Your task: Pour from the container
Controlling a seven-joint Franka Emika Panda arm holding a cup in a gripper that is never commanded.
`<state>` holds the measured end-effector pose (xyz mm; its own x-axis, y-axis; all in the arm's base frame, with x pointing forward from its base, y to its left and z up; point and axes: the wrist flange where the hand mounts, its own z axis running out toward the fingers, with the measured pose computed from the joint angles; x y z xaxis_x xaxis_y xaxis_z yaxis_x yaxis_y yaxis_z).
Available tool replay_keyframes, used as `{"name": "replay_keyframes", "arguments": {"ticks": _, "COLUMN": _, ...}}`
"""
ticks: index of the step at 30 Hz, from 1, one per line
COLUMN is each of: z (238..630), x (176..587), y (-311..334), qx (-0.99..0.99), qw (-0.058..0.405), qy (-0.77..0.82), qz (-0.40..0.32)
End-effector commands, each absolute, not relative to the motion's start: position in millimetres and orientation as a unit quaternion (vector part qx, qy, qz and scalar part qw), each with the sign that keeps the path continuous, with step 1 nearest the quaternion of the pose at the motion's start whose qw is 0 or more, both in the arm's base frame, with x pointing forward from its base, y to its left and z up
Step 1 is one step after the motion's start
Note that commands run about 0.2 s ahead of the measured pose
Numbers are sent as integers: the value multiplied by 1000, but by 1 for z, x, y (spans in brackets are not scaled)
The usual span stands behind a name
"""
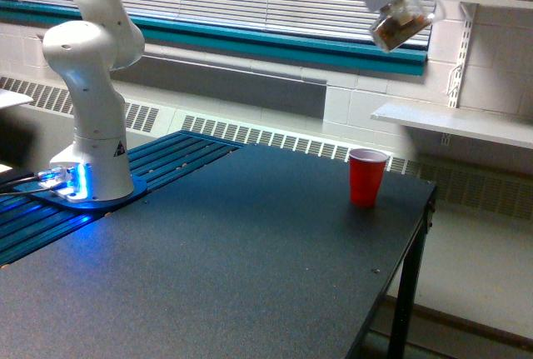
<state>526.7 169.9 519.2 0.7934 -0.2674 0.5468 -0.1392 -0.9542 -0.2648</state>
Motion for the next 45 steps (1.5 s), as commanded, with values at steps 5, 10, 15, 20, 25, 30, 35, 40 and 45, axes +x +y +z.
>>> {"name": "replay_keyframes", "arguments": {"ticks": 5, "z": 480, "x": 490, "y": 194, "qx": -954, "qw": 94, "qy": 19, "qz": -286}}
{"name": "replay_keyframes", "arguments": {"ticks": 10, "z": 460, "x": 481, "y": 199, "qx": -960, "qw": 82, "qy": -4, "qz": -269}}
{"name": "replay_keyframes", "arguments": {"ticks": 15, "z": 442, "x": 477, "y": 202, "qx": -964, "qw": 76, "qy": -19, "qz": -254}}
{"name": "replay_keyframes", "arguments": {"ticks": 20, "z": 424, "x": 474, "y": 204, "qx": -968, "qw": 67, "qy": -30, "qz": -239}}
{"name": "replay_keyframes", "arguments": {"ticks": 25, "z": 408, "x": 470, "y": 205, "qx": -972, "qw": 59, "qy": -42, "qz": -224}}
{"name": "replay_keyframes", "arguments": {"ticks": 30, "z": 393, "x": 465, "y": 207, "qx": -976, "qw": 49, "qy": -53, "qz": -208}}
{"name": "replay_keyframes", "arguments": {"ticks": 35, "z": 381, "x": 459, "y": 207, "qx": -978, "qw": 37, "qy": -63, "qz": -193}}
{"name": "replay_keyframes", "arguments": {"ticks": 40, "z": 369, "x": 454, "y": 205, "qx": -980, "qw": 22, "qy": -72, "qz": -182}}
{"name": "replay_keyframes", "arguments": {"ticks": 45, "z": 356, "x": 453, "y": 204, "qx": -983, "qw": 4, "qy": -71, "qz": -172}}
